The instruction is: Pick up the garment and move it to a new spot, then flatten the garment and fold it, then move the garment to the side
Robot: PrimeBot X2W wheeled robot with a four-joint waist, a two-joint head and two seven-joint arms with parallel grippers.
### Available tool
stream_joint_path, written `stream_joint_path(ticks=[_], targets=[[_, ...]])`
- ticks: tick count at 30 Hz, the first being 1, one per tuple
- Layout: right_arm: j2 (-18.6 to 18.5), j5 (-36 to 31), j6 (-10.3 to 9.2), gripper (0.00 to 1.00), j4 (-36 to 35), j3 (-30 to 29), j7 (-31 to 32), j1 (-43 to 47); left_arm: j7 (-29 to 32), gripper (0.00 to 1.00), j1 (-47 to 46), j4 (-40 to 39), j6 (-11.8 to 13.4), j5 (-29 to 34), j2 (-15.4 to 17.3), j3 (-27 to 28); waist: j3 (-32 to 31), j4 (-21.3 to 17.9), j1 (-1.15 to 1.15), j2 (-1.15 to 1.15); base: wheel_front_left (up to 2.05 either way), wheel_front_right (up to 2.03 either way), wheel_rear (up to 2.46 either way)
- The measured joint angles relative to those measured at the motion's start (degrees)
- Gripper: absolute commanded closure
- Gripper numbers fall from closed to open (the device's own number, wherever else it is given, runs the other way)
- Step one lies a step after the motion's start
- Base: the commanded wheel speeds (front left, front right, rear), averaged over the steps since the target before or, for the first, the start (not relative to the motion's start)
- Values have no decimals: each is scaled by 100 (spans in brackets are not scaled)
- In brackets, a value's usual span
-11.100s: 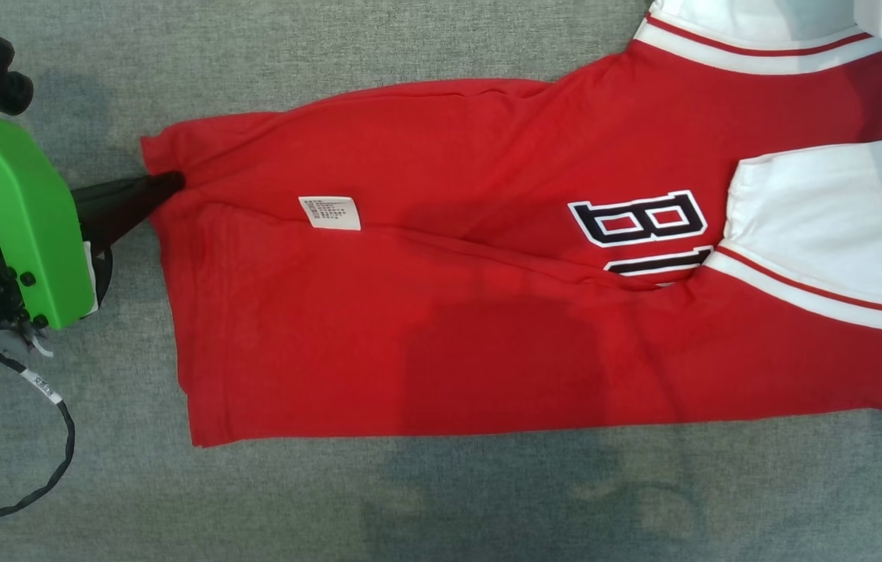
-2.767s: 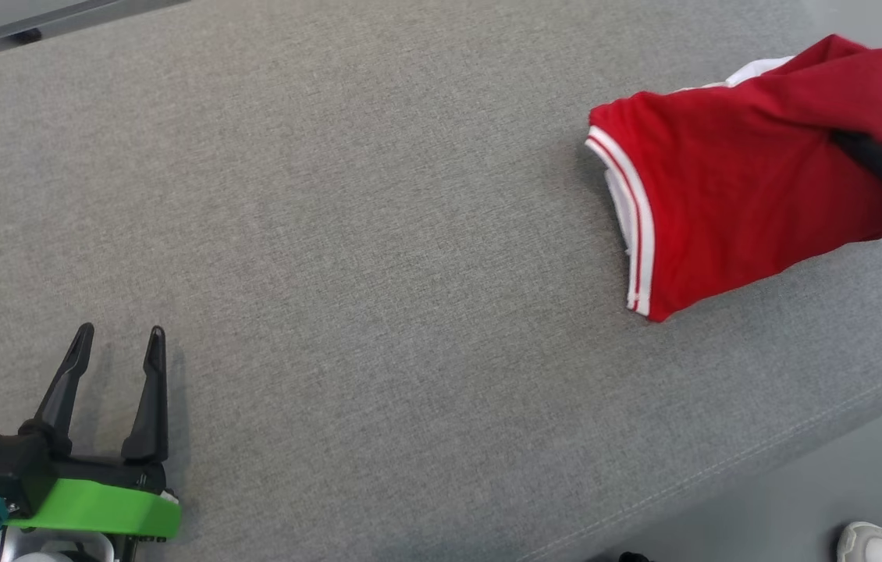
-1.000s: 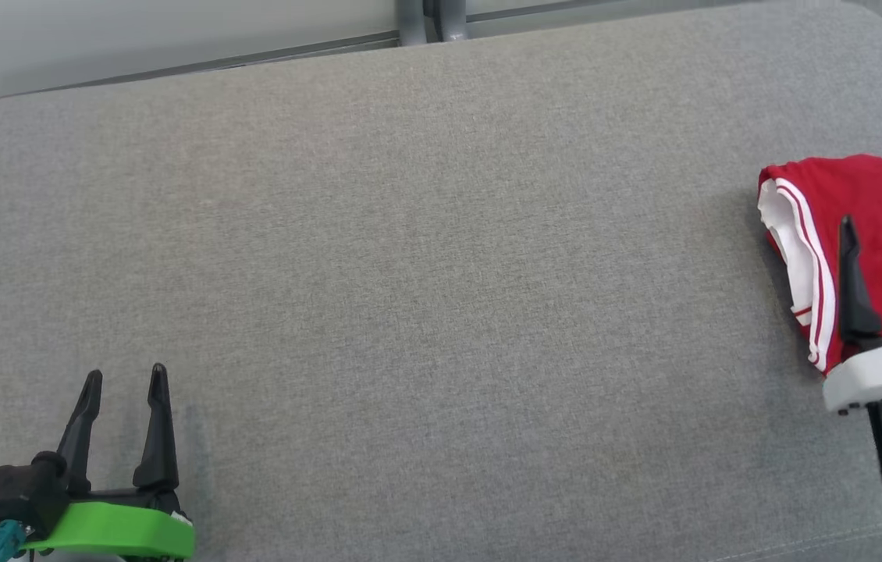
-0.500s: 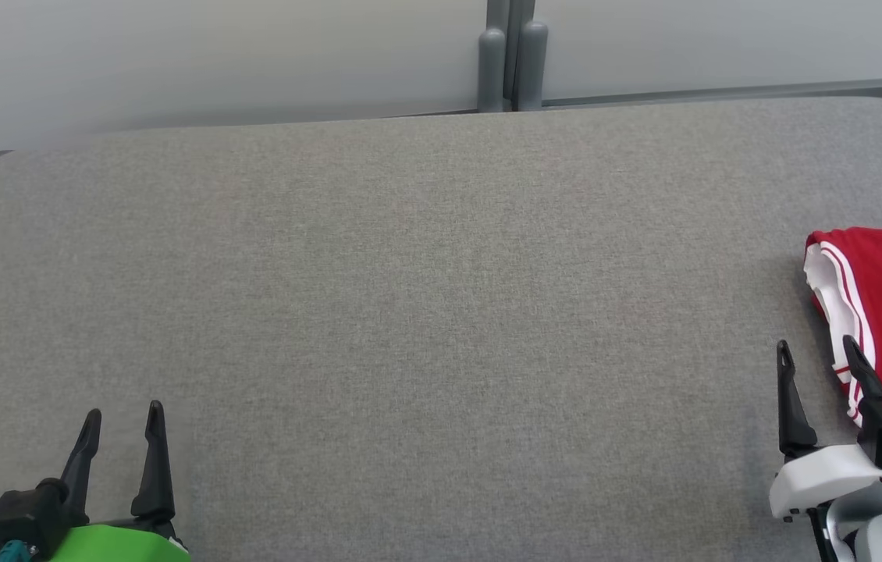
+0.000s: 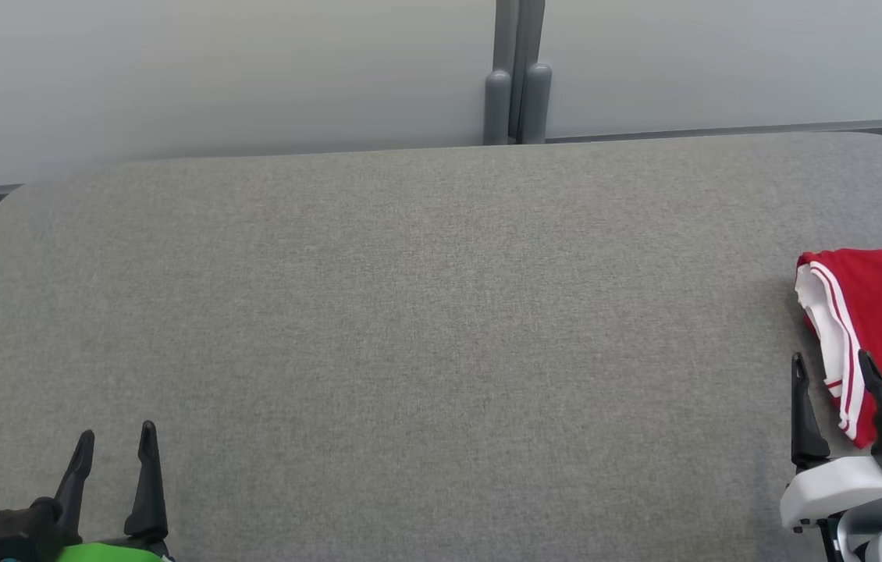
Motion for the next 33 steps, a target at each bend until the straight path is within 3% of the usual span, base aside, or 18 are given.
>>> stream_joint_path(ticks=[14,33], targets=[[-1,44,0,0,134,102,0,-91,0,0,142,-2,-24,-24,-51,110,-178,-300,0,0,0,0,0],[43,38,1,0,341,215,3,-3,10,0,164,73,-23,-19,-163,172,-239,-300,0,0,0,0,0]])
